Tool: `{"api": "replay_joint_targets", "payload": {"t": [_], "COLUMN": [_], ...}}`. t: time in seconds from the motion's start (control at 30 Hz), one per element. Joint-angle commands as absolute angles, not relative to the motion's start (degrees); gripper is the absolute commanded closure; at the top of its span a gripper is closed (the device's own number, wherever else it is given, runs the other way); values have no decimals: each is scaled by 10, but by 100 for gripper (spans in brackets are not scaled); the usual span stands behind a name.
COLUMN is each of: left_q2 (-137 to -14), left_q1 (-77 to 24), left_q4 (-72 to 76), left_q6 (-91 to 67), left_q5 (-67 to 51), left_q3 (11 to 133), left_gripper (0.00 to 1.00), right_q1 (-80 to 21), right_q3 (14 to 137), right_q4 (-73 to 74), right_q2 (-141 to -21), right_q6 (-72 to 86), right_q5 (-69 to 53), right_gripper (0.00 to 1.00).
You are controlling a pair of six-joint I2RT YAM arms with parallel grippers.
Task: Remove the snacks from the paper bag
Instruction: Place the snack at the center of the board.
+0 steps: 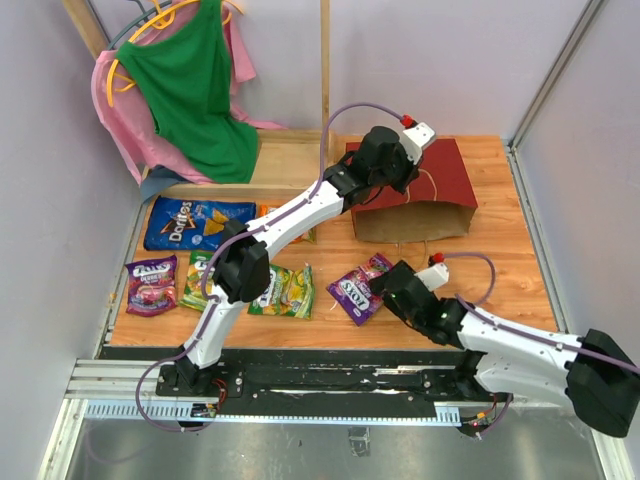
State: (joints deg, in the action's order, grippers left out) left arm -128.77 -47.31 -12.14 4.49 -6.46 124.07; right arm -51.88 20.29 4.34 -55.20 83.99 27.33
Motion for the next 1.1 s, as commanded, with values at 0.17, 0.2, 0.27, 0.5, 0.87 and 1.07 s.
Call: {"api": "replay_joint_targets", "payload": {"t": [0.17, 0.2, 0.27, 0.5, 0.87, 1.07], "left_q2": [-1275, -1273, -1272, -1269, -1262, -1263], "left_q1": [-468, -467, -463, -443, -435, -432], "left_q4": [-108, -107, -106, -101, -116, -119], "left_q6": [51, 50, 45, 19, 19, 20], "left_q5": [-48, -49, -53, -76, -97, -99], "left_q3": [1241, 1239, 1237, 1238, 1242, 1241], "left_gripper": [98, 98, 98, 98, 97, 95], "right_q1": [-537, -537, -537, -539, -463, -463], "right_q3": [307, 304, 304, 277, 442, 405], "right_q4": [164, 166, 174, 57, 93, 29], "right_q2": [-594, -582, -561, -500, -763, -823], "right_q6": [722, 700, 648, 340, 104, 121], "right_q5": [337, 341, 346, 254, -22, 44], "right_gripper": [11, 12, 14, 25, 23, 15]}}
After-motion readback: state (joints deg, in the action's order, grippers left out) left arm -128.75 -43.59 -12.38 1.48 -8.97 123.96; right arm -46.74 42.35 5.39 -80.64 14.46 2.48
